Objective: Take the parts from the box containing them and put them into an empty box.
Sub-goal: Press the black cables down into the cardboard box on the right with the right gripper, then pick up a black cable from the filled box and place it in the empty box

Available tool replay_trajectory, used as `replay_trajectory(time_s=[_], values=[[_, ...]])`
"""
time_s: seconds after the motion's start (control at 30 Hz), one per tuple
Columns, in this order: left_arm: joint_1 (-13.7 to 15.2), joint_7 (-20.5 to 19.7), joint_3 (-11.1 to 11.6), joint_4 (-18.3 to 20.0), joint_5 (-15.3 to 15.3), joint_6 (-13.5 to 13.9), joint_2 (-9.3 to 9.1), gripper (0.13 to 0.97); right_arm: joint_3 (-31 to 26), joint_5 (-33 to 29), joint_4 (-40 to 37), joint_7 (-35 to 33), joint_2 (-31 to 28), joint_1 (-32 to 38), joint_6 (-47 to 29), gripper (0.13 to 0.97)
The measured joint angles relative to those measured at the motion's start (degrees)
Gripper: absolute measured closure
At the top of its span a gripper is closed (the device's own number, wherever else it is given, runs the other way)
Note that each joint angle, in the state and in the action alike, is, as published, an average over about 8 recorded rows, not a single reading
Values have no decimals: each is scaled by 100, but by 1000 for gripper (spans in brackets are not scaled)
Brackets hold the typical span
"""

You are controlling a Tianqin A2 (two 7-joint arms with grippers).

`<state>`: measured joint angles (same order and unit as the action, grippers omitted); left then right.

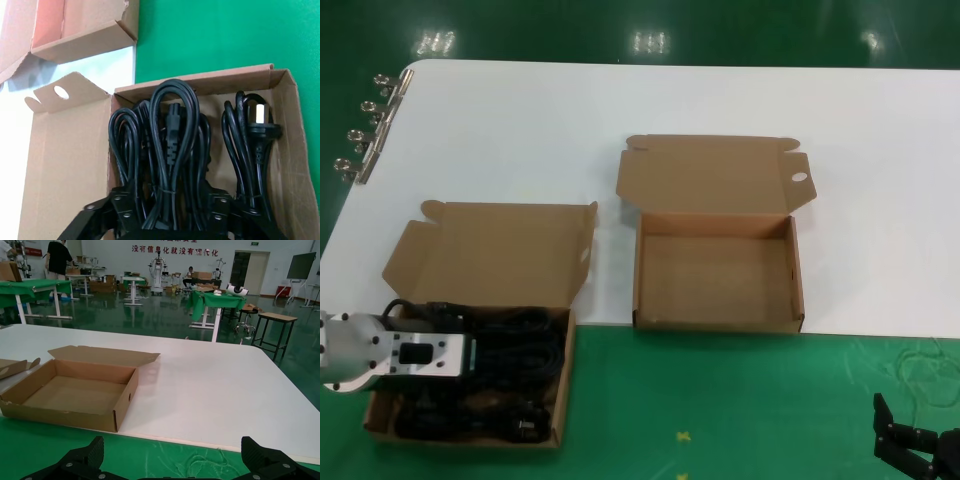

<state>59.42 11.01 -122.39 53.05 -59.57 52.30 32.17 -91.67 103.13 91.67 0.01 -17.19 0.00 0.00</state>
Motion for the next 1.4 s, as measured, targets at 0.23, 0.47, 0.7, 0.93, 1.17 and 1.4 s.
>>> replay_trajectory(time_s=[0.23,0.47,0.7,0.93,1.17,1.4], values=[[-25,36,0,-47,-45,-15,35,654,0,0,0,0,0,0,0,129],[-26,55,0,-71,-88,-12,60,771,0,0,0,0,0,0,0,129],[-32,40,31,11,-134,34,160,842,0,0,0,0,0,0,0,129],[-96,-39,109,320,-212,131,351,887,0,0,0,0,0,0,0,129],[-192,-324,223,1090,-305,306,508,892,0,0,0,2,0,0,0,129],[-138,-946,199,1949,40,455,308,892,0,-1,0,3,0,0,0,129]])
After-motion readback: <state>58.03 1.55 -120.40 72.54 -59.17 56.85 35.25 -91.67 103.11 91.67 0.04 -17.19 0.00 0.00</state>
